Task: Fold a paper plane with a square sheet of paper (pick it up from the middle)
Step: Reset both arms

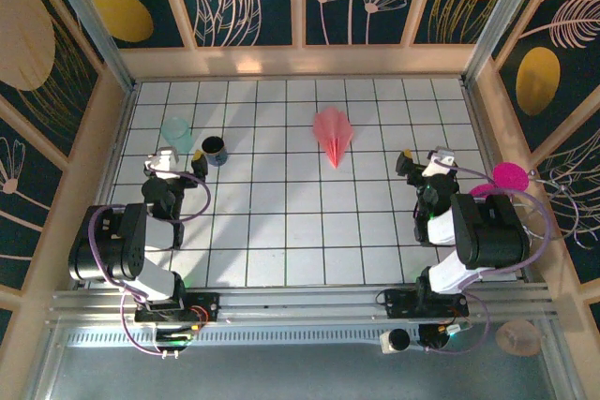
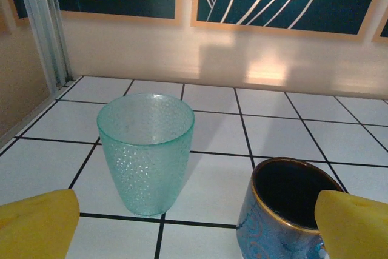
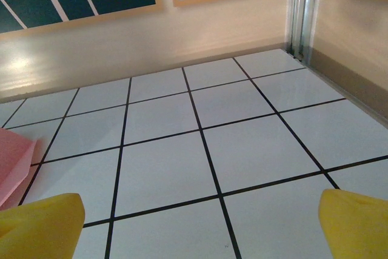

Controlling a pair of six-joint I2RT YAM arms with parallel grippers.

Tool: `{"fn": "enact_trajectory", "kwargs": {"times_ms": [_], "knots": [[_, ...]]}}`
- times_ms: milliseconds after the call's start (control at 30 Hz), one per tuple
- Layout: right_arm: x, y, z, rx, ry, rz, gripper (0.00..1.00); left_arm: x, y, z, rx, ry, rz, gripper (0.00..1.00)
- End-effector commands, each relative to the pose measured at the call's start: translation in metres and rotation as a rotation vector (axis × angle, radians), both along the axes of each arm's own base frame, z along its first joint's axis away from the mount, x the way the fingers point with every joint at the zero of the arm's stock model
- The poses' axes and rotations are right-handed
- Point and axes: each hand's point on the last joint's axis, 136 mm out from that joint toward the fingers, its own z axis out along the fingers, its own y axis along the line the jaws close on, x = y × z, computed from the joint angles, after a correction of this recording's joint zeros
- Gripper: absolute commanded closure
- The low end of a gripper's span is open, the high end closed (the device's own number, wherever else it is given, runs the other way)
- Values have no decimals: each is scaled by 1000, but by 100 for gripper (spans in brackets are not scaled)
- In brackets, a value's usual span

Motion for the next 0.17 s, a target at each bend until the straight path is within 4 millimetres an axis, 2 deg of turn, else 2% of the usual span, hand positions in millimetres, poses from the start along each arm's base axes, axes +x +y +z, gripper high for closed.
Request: {"fn": "enact_trajectory", "kwargs": {"times_ms": [0,133], "knots": [[4,-3,8,-8,-30,-6,1,7,2,4,17,-6,20,1],[3,-3,9,-7,-31,-5,1,5,1,5,17,-12,18,1]]}}
